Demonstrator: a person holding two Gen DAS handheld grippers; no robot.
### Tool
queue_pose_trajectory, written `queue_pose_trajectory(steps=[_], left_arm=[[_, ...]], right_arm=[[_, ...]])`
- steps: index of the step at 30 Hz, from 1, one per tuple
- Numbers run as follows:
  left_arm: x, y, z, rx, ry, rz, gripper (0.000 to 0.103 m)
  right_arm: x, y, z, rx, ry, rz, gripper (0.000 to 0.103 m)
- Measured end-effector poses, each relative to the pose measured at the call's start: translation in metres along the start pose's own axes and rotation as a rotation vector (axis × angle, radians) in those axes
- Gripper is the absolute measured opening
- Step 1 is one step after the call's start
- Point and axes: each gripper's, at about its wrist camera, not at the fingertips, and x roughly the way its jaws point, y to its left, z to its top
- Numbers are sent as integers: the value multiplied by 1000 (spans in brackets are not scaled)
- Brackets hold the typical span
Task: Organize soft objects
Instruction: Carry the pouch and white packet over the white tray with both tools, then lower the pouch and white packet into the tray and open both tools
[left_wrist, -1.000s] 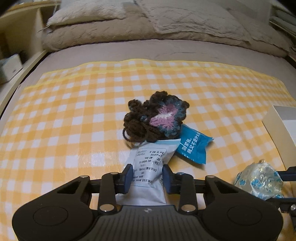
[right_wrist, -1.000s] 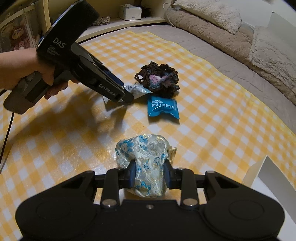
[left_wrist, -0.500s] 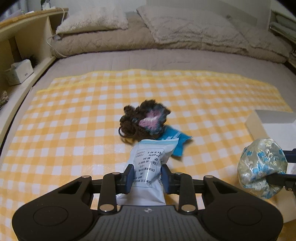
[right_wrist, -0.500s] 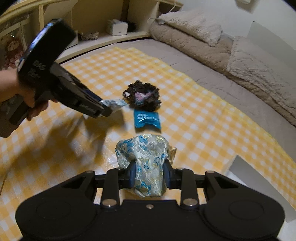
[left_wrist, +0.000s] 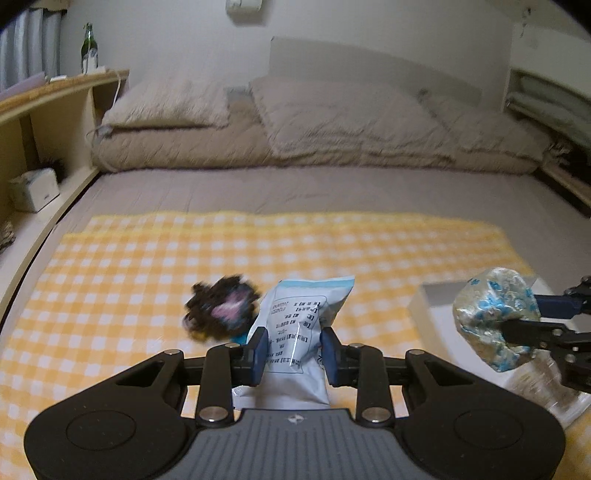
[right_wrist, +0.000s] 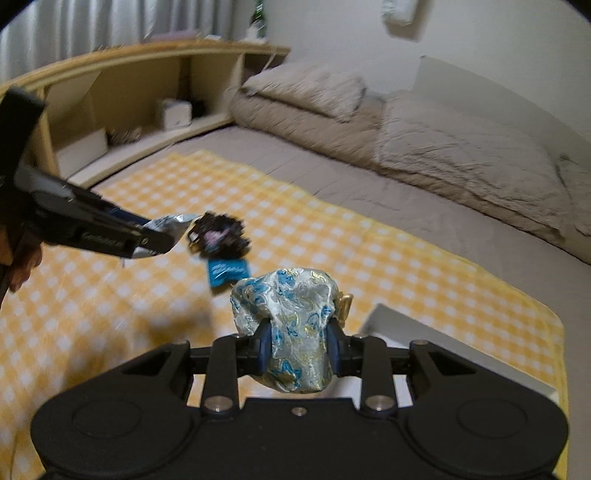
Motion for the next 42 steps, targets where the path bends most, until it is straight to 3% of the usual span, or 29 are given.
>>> queue_pose_trajectory(steps=[6,11,17,23,27,35,40,42], left_arm=[[-5,-37,11,-26,-53,-77,32],[2,-72,15,-46,-45,-163,32],[26,-115,6,-78,28,-251,32],[64,-147,-10,-126,150,-324,32],[83,-164,-20,-72,174,-345,32],[112,-183,-34,187,180,-350,32],[120,-185,-44,327,167,-409,30],[121,-184,-46,346,176,-429,35]], right_arm=[[-22,-39,-5,110,-50,-87,31],[-33,-70,-15,183,-59,-159,31],[-35,-96,-28,236,-37,-220,31],[-26,-119,-39,299,-2,-252,31],[-18,-129,-44,337,20,-254,31],[9,-136,-41,377,53,-222,31],[32,-132,-36,367,77,-200,31],[41,-131,-34,366,86,-195,31]])
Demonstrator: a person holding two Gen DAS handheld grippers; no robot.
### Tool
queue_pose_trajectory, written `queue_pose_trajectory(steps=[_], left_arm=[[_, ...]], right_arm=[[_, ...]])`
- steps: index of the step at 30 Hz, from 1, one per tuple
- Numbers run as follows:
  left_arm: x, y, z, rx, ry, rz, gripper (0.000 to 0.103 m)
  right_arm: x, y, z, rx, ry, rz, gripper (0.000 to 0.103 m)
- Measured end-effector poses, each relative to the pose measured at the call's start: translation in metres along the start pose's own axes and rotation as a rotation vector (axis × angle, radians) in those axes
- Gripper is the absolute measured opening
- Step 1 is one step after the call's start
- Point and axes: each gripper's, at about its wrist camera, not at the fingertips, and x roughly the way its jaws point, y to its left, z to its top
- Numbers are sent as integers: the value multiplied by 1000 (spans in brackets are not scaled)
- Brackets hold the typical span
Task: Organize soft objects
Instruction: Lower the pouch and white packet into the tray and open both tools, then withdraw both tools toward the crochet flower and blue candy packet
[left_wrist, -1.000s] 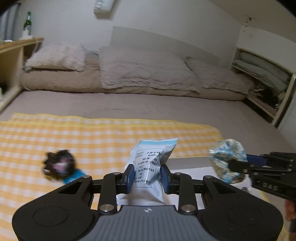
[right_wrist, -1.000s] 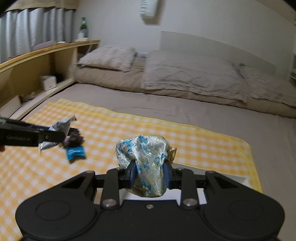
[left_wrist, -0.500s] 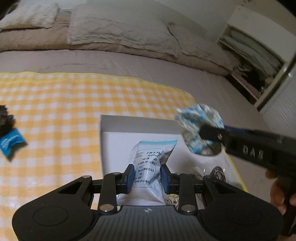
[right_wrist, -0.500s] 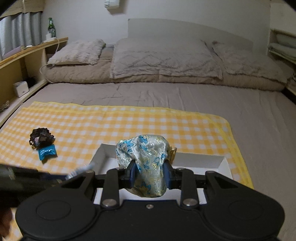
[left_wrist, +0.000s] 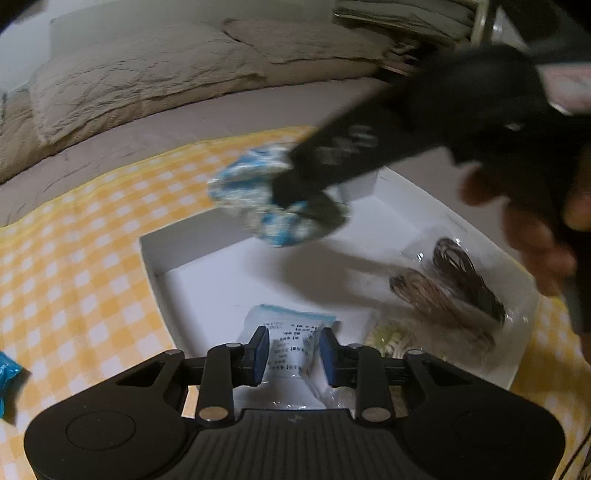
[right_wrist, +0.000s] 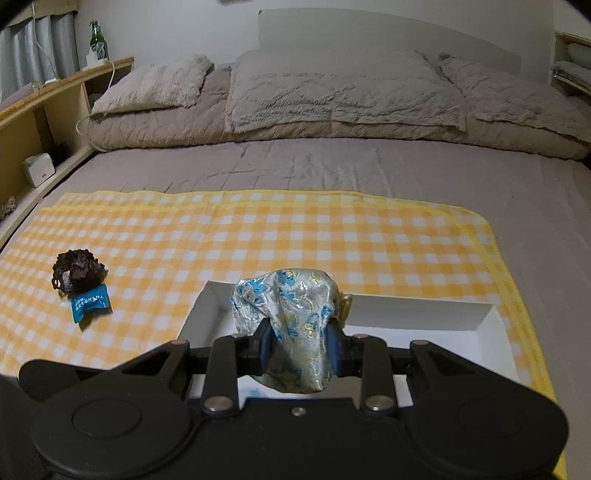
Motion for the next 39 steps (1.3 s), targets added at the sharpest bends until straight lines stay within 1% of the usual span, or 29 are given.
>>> queue_pose_trajectory(steps=[1,3,5,6,7,9,10,14,16,21,32,39], left_arm=[[1,1,0,-1,7,-11,37],[1,1,-2,-1,14,-19,47],[-1,2,-3,1,19,-26,52],[-2,3,-3,-2,21,-26,55],[-4,4,-4,-7,22,-26,55],[-6,7,-4,-19,26,-29,58],[-7,8,-5,-24,26,-30,58],[-11,9,-4,-38,23,-30,63],[-14,8,-3,-45,20,-25,64],[-21,8,-3,-64,16,-17,67],[-43,1,-1,-79,-15,-2,69],[-62,-1,1,-98,-44,13,69]], right_arm=[[4,2,1,2,5,2,31],[12,5,2,7,13,11,31],[20,10,4,15,21,30,32],[23,12,4,18,24,43,34],[27,14,4,20,31,60,38],[33,19,2,31,47,84,57],[35,22,1,38,49,80,60],[33,27,0,21,52,67,61],[30,26,-1,27,49,67,63],[19,20,-4,26,50,58,63],[-16,7,-11,22,28,45,63],[-46,-2,-16,30,-8,42,63]])
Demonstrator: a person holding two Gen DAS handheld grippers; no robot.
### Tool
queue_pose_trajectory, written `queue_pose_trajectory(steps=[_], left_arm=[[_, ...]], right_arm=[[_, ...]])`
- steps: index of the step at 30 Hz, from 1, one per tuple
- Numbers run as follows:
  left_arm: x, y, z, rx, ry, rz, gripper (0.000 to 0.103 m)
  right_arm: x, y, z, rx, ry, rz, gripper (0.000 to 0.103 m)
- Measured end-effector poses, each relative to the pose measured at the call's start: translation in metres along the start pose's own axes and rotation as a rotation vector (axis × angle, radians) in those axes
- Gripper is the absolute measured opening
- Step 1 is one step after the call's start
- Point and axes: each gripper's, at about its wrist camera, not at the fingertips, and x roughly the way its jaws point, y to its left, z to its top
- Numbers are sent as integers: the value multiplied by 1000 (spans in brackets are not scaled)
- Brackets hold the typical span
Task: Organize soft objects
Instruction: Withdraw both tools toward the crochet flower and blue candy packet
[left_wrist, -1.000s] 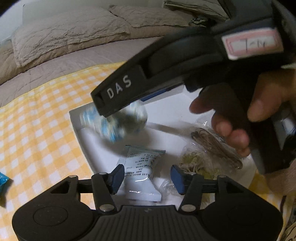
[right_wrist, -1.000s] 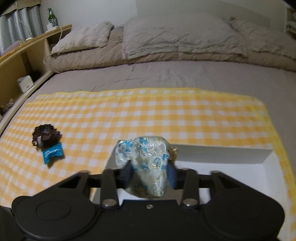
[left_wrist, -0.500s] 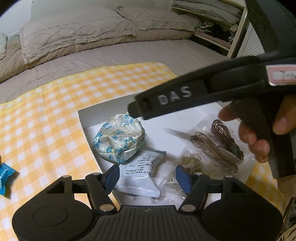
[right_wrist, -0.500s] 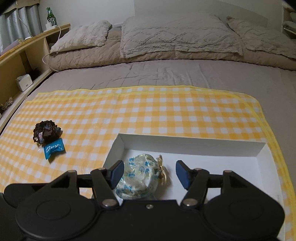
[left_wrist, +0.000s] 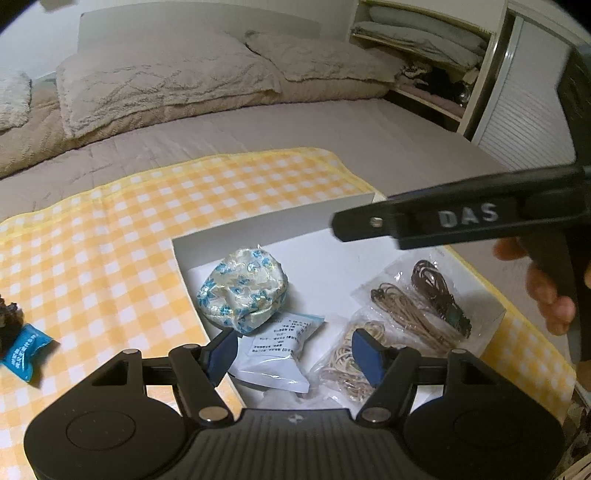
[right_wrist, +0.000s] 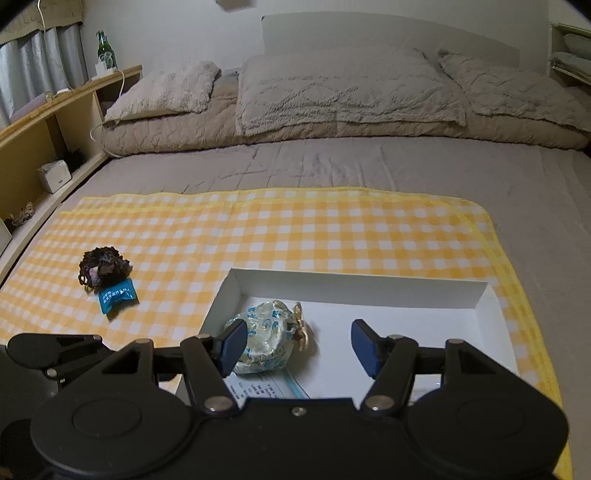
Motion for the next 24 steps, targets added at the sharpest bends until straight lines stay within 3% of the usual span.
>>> queue_pose_trajectory(steps=[14,20,24], left_arm=[[-36,6,2,-63,-59,54,70],[-44,8,0,-73,-68,90,83],[-47,13,-4,-85,-76,121,95]], right_arm=[[-49,-15,-13,5,-52,-21,65],[-63,-19,-22,-12,-64,-42,74],[-69,-24,-29,-14,-72,-52,85]])
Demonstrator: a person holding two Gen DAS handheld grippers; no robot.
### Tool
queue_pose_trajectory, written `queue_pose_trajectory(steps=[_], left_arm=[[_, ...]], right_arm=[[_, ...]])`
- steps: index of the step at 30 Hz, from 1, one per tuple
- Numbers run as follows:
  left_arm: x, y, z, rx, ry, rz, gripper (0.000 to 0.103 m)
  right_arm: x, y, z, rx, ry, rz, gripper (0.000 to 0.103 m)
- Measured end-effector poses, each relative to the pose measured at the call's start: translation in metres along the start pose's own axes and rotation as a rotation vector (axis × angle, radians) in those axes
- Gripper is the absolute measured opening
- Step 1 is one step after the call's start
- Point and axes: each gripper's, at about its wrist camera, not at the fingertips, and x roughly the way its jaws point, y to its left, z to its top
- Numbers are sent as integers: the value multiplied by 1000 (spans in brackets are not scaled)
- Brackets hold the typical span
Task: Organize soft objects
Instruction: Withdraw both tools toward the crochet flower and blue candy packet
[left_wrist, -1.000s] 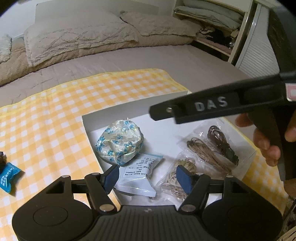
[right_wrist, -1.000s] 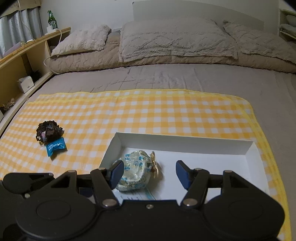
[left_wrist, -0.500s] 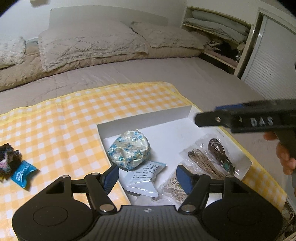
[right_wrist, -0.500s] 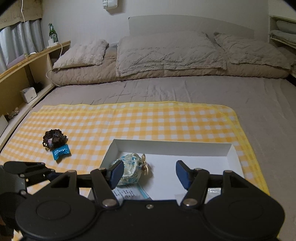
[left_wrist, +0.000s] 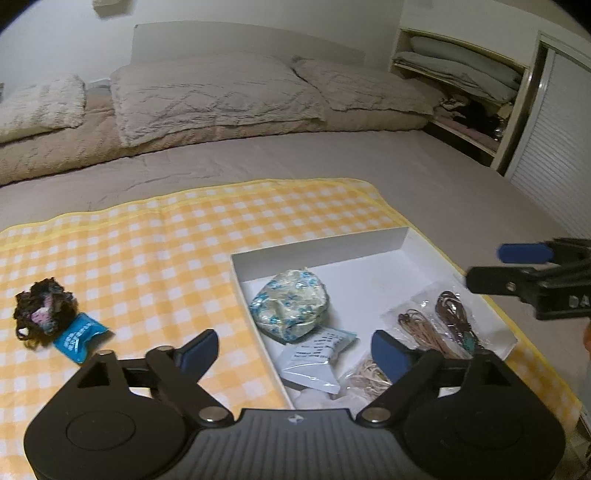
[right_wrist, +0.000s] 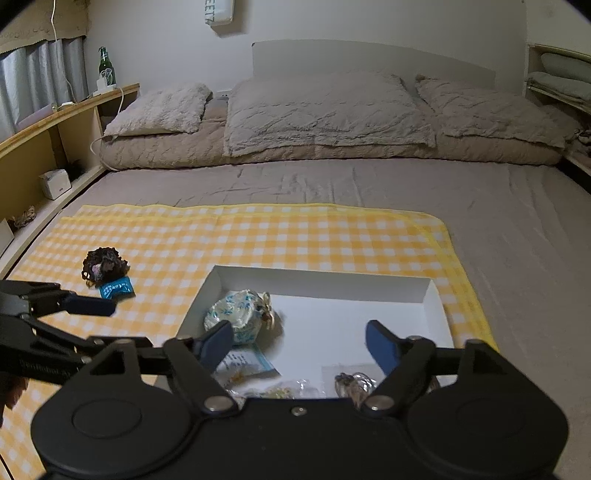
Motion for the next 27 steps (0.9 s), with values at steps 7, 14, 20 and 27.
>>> queue_pose_trajectory(steps=[7,14,20,27], left_arm=[[-4,5,-5,-1,-18,39,103],[-6,22,-7,-26,-38,81,103],[-11,55,-10,-70,-70,142,103],[-20,99,-13,-101,-99,243,103]], right_arm=[[-9,-9,-13,11,-22,-15,103],[-2,-10,-22,4,-12,-20,103],[7,-2,-24,-12,-50,-3,103],[29,23,-18,-45,-47,33,103]])
